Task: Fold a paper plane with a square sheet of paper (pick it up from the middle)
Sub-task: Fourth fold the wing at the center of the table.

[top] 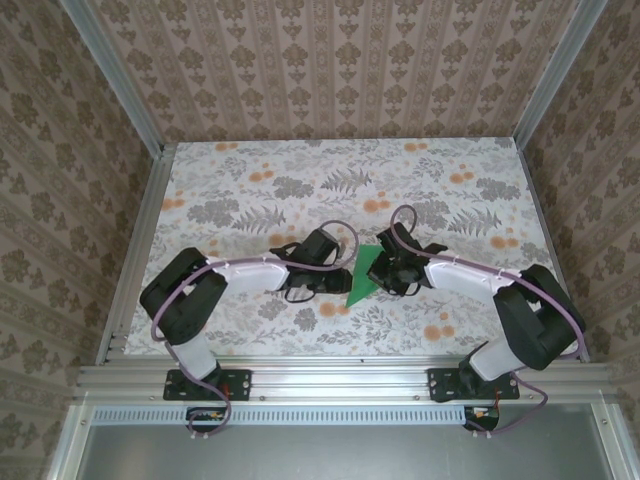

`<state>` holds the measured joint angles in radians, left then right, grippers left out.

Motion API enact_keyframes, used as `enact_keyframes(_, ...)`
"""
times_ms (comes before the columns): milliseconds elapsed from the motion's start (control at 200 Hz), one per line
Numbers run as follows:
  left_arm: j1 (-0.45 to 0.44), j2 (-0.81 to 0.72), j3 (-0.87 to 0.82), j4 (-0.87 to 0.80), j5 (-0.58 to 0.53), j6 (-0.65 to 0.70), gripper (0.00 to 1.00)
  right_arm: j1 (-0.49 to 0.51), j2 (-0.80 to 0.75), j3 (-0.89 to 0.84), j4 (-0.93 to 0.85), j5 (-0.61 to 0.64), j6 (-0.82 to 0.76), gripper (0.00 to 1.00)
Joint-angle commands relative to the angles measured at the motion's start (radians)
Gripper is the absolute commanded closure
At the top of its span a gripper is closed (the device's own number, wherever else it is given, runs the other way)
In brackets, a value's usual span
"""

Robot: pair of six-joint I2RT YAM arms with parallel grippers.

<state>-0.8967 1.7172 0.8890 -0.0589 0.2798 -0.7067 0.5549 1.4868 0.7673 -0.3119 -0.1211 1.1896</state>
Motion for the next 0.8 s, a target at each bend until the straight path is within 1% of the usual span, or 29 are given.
enact_keyframes(0,-0.039,-0.038,-0.032,0.118,-0.025,0.125,0.61,0.005,-0.029,0.026,-0.114,0.048,0.114,1.0)
enact_keyframes(85,-0.066,-0.046,-0.065,0.189,-0.043,0.175,0.55,0.005,-0.035,0.026,-0.121,0.047,0.144,1.0)
enact_keyframes(205,-0.096,-0.053,-0.105,0.276,-0.069,0.239,0.52,0.005,-0.043,0.024,-0.119,0.038,0.178,1.0)
enact_keyframes(385,-0.152,-0.043,-0.134,0.331,-0.137,0.348,0.47,0.005,-0.039,0.035,-0.121,0.016,0.216,1.0)
enact_keyframes(460,-0.172,-0.041,-0.133,0.334,-0.163,0.386,0.47,0.005,-0.034,0.037,-0.119,0.008,0.227,1.0)
enact_keyframes(585,-0.196,-0.042,-0.136,0.336,-0.215,0.416,0.5,0.004,-0.031,0.035,-0.118,0.002,0.241,1.0)
enact_keyframes(800,-0.223,-0.002,-0.134,0.351,-0.252,0.448,0.56,0.0,-0.037,0.023,-0.097,-0.02,0.271,1.0)
